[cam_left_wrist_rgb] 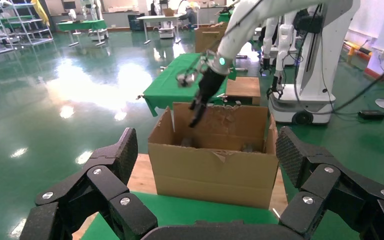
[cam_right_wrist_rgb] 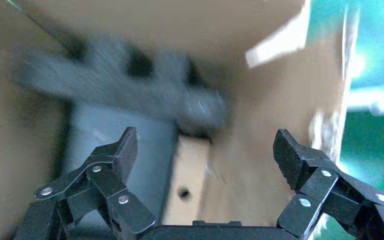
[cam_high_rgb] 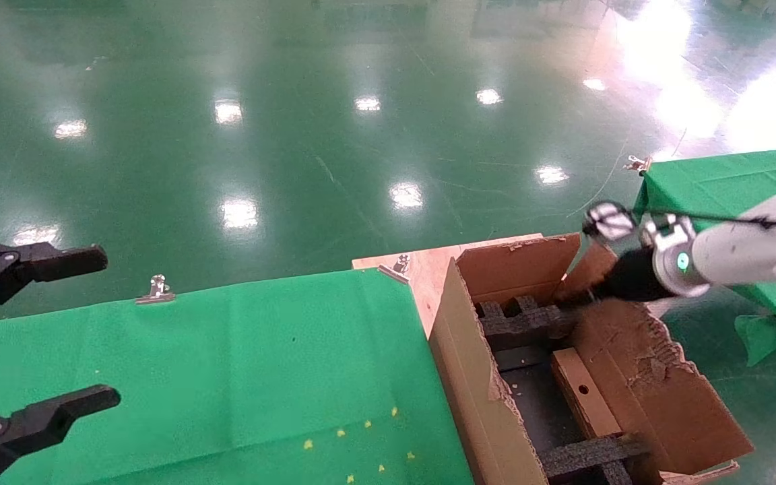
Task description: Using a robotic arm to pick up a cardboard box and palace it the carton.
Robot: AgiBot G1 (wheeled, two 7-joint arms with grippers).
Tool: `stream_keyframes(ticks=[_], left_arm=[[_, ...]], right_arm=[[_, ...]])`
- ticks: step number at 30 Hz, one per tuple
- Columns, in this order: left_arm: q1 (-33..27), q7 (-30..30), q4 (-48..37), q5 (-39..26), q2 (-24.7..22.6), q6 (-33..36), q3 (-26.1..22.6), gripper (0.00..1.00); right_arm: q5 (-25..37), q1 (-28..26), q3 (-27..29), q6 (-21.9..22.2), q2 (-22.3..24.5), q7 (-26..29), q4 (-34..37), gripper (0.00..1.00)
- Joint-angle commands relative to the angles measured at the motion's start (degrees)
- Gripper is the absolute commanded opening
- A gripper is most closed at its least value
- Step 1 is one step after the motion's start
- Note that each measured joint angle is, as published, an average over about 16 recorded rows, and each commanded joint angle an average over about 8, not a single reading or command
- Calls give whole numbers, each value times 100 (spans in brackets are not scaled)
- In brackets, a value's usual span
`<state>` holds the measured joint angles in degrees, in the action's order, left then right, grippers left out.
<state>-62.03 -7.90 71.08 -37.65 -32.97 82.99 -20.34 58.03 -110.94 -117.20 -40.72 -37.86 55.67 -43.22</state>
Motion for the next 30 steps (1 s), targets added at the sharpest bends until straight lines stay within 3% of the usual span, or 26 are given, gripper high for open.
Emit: stream_keyframes(ticks=[1,8,16,19,25,30], left_arm=[[0,0,0,0,0,0,0,100],[0,0,0,0,0,0,0,100],[1,0,-1,3,1,-2,0,100],[2,1,-2,4,1,-2,0,100],[2,1,-1,4,1,-1,0,100],[2,1,-2,4,1,-1,0,100]], right_arm=[[-56,-299,114,-27,192,-109,-393,100],[-1003,-796,796,-775,972,-1047,-1485,100],[-2280,-715,1262,-1889,1309,-1410,-1493,100],[-2427,-694,1315,-2044,1338,-1440,-1467,100],[-2336,-623,1370,-1954,1293,-1442,-1476,100],[-2294,-310,1862,-2098,1237,-1614,-1567,100]])
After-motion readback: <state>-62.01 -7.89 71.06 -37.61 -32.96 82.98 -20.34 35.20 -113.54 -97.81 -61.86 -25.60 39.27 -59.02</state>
